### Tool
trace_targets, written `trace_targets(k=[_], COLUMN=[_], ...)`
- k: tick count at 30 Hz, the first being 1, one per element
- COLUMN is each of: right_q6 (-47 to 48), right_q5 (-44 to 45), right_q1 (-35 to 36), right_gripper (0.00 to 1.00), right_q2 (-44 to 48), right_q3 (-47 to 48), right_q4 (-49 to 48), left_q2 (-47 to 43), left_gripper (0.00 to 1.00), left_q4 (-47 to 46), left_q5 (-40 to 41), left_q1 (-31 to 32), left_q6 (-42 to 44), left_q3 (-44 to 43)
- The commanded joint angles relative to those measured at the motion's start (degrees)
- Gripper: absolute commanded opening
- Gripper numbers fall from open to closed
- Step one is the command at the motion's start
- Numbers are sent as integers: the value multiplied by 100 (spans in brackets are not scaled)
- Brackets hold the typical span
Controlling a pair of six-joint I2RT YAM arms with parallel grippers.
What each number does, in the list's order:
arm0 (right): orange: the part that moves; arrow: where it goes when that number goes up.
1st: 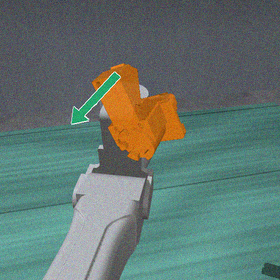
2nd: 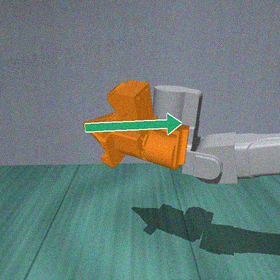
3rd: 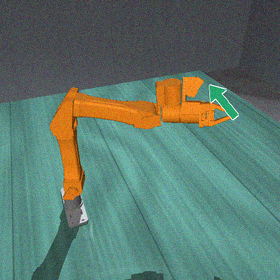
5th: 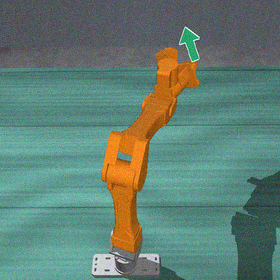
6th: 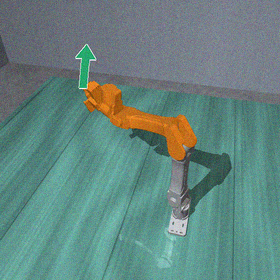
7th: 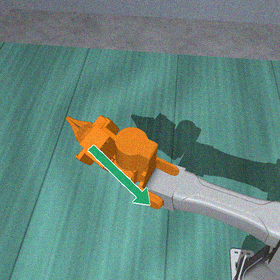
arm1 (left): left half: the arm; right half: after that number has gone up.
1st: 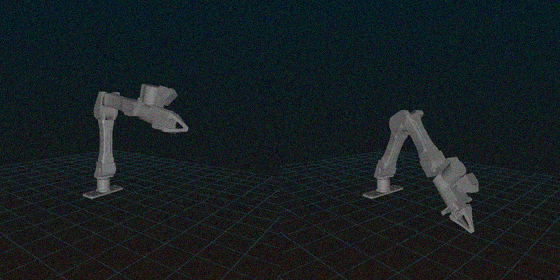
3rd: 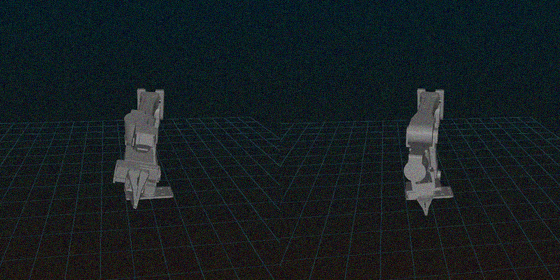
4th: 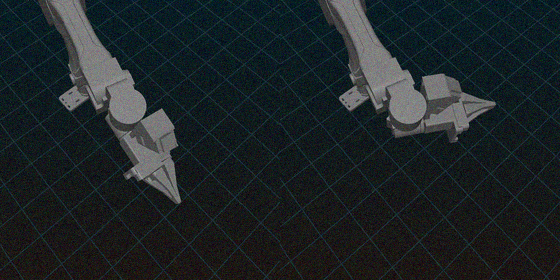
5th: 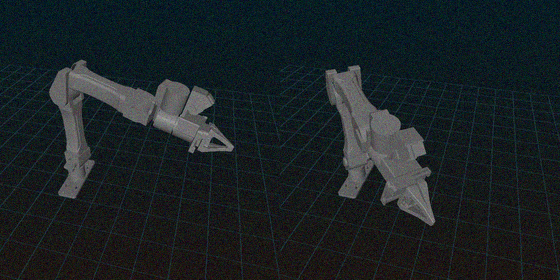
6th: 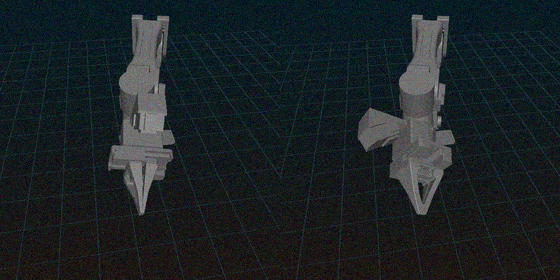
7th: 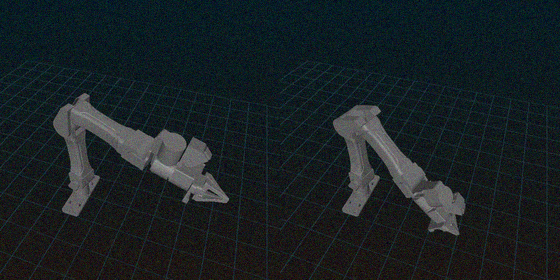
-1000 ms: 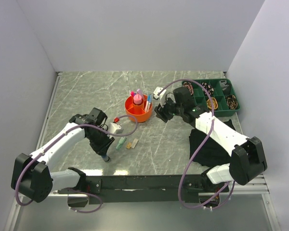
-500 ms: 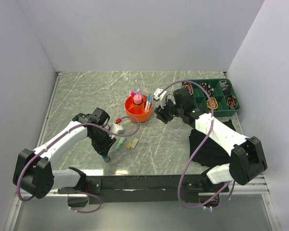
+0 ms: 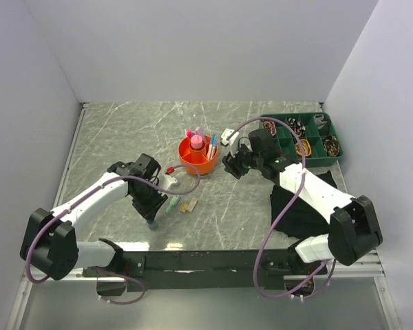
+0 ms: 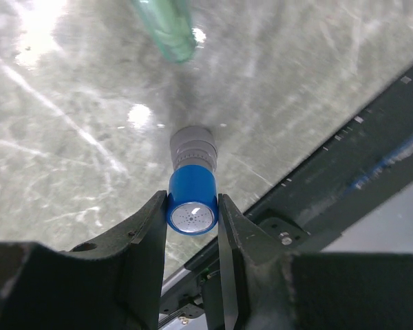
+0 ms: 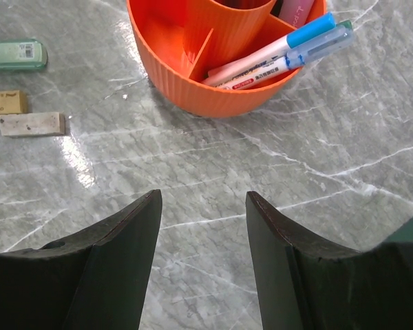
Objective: Sort the stationery into containers
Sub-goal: Close the stationery at the center of the board, then pick up the stationery from the center of the board.
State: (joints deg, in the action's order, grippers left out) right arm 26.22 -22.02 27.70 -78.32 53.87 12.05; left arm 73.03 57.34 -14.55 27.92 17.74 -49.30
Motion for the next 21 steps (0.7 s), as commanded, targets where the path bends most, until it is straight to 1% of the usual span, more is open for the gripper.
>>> trace_targets(k=[1,5,10,16,21], right_q6=[-12,33,24,32,50], right_q5=[40,66,66,84,110], right_q1=[-63,-90,-107,-134,-151], right_gripper=[60,60,60,60,60], right_q2=[300,362,406,397,406], right_q3=[-104,-183,-219,-298,-280], right_q4=[-212,-203,-212,-265,-204], left_q2=[-17,-105,-307,-45,-8], left_gripper=[1,1,1,1,1], left_q4=[-452,-434,-487,-592,-505], left_q5=[926,1225,1402,1411,1201], left_q1=[143,310,372,389,398], left_q6=[-428,-569,-578,-508,-447], left_q3=[43,183,447,526,474])
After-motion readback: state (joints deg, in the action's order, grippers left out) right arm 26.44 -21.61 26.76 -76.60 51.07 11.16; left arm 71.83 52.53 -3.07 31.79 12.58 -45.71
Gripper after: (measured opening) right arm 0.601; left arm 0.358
